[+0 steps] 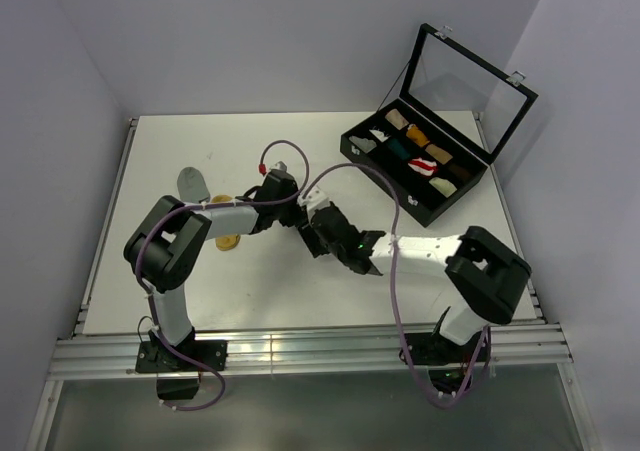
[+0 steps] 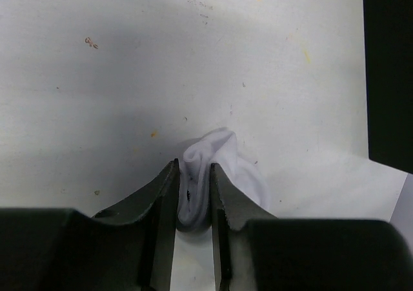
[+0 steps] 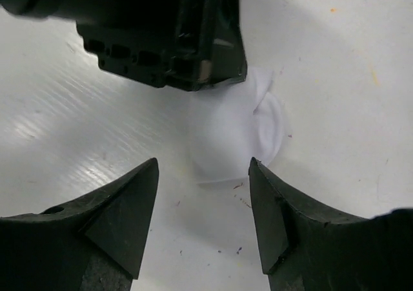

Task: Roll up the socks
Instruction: Roll the sock at the center of the board.

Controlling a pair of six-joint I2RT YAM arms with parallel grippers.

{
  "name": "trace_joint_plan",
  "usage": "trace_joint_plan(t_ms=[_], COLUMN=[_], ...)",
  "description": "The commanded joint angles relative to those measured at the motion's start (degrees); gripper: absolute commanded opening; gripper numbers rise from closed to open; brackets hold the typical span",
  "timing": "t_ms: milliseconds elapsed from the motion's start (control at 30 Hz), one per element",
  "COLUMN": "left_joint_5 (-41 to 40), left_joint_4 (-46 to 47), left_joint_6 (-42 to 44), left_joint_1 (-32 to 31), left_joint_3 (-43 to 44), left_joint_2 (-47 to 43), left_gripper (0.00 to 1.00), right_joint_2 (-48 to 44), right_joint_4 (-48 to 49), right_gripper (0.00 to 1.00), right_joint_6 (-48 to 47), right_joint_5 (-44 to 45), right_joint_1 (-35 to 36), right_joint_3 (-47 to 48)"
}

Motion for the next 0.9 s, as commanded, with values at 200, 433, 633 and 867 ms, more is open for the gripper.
trace_joint_plan(t_ms=[200, 433, 633, 867], left_joint_5=[-0.31, 1.01, 0.39, -1.36], left_joint_4=[-7.91, -7.83, -5.98, -1.68], left_joint_6=[3.71, 4.15, 3.98, 2.49], left_joint_1=[-0.70, -0.70, -0.70, -0.70], left_joint_3=[0.19, 0.54, -1.30, -4.99], left_joint_2=[2.49, 3.10, 1.00, -6.37], left_gripper=[0.08, 0.07, 0.16, 0.52], right_joint_2=[11.59, 16.16, 15.47, 8.09], right_joint_4=[6.32, 5.53, 0.52, -3.61], right_gripper=[0.65, 0.42, 0.00, 0.00], right_joint_6=[-10.09, -10.53, -5.53, 1.86], right_joint_5=[15.59, 18.32, 11.04, -12.77], right_joint_1=[6.20, 6.64, 5.50, -3.81], right_joint_3=[3.56, 4.88, 5.33, 3.04])
